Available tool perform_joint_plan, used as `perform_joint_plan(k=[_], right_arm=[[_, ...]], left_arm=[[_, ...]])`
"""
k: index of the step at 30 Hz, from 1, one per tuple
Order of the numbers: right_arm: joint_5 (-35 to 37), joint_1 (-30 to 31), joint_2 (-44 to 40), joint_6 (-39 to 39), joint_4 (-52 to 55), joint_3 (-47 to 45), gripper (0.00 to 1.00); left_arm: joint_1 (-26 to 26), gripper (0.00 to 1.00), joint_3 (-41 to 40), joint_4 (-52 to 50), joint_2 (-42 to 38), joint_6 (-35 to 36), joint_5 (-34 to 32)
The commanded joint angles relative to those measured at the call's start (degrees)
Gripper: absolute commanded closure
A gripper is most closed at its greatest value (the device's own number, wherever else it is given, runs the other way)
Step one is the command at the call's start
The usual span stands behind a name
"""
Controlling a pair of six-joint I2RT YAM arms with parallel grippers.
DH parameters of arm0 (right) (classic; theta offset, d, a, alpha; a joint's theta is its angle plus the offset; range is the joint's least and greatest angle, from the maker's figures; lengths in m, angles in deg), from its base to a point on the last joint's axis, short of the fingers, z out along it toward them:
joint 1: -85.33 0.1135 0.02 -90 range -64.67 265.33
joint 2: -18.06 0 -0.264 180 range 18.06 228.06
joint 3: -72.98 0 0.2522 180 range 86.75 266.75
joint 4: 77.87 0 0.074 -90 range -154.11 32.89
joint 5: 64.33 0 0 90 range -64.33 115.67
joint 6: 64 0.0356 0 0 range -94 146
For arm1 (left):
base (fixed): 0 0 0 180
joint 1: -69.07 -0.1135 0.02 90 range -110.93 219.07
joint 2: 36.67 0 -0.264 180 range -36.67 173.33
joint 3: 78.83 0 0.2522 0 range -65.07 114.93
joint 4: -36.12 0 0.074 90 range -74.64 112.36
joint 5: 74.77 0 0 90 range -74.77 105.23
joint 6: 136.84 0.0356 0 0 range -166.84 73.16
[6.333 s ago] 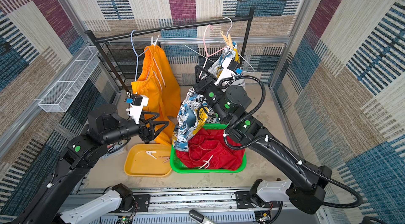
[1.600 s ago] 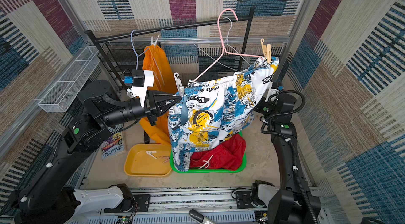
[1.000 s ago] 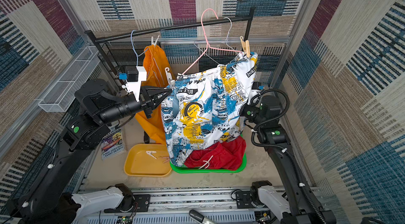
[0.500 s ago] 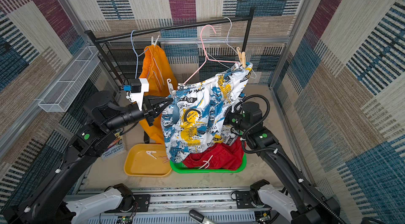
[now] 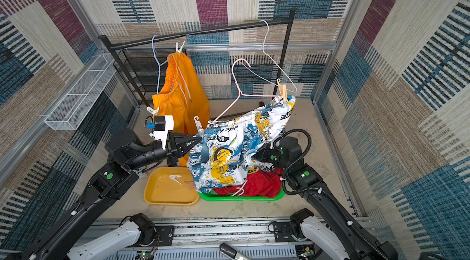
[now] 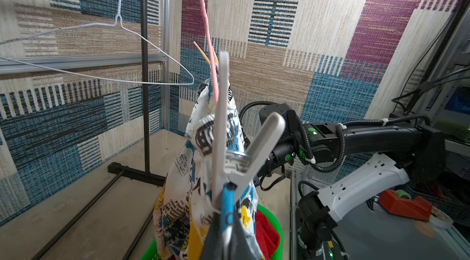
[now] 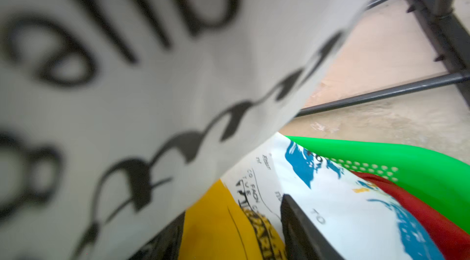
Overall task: Remove the clothespins securing shorts to the hanger
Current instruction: Pick up the hanger from the clothesline, then remove the clothespin from the hanger.
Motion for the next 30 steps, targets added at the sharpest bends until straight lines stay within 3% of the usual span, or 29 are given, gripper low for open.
perform_joint_plan(k=[1,18,30], right_arm=[[2.97,0.03,-1.04,-0.26,1.90,-0.54,0.37],[11.59,0.03,-5.51,2.26,15.09,0.82,0.34],[12.02,0.03,-5.66,0.14,19.69,9.18,0.33]], left_arm=[[0.03,1.00,-1.70,5.01,-0.66,-2.86,2.89],[2.04,1.00,-11.99,4.40,-4.97,-4.39,-1.60],[7.56,1.00,-16.50,4.30,-3.50,-0.95,-11.48]])
